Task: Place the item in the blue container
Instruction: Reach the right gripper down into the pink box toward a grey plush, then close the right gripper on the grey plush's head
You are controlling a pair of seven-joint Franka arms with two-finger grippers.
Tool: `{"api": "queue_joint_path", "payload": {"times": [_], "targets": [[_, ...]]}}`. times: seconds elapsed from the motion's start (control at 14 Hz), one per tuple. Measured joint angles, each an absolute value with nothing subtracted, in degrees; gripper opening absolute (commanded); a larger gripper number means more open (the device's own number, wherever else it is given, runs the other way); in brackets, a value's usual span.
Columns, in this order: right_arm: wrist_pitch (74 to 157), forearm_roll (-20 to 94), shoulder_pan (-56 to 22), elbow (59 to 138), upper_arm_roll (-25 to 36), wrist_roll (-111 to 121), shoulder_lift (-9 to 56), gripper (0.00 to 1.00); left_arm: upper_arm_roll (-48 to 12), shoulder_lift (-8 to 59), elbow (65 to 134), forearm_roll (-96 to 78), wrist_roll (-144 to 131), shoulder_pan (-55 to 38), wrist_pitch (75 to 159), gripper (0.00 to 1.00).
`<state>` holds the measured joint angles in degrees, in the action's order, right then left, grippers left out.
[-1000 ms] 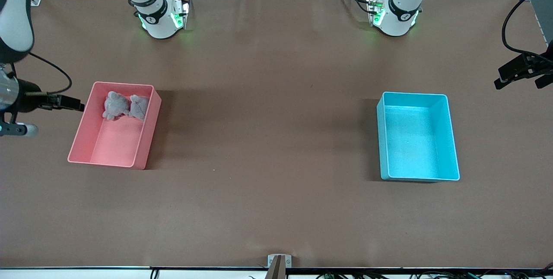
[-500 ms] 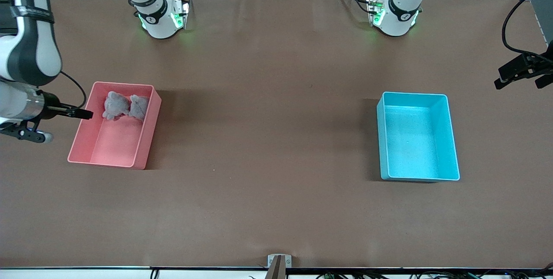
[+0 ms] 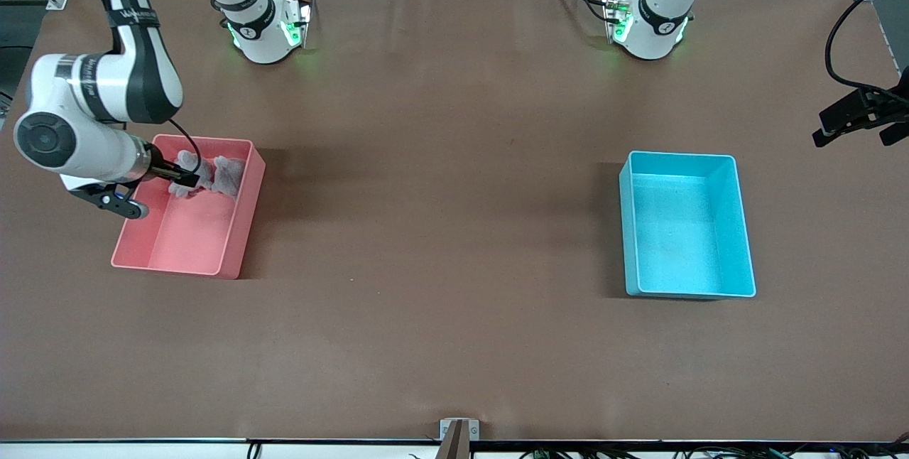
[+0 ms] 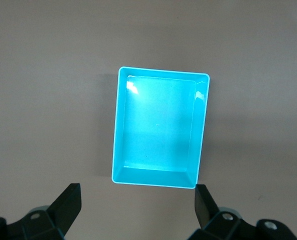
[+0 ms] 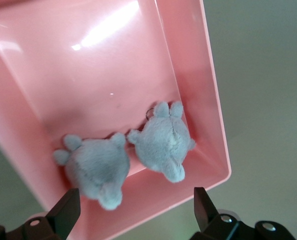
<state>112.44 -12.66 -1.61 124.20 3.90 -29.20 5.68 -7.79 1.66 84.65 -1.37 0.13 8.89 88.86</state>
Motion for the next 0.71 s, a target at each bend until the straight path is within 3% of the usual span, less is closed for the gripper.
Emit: {"api": "queue_joint_path", "payload": {"times": [0.29,0.71], "targets": [[118.15,-15.28,-1.61,129.92,3.97,-35.12,6.35,1.00,-7.79,1.66,84.65,-1.37,0.13,8.89,88.86,1.00],[123.43,-20.51,-0.71,130.59,4.39,-40.25,13.18,1.00,-7.79,1.66,84.65,-1.37,0.13,8.89,88.86,1.00]]}}
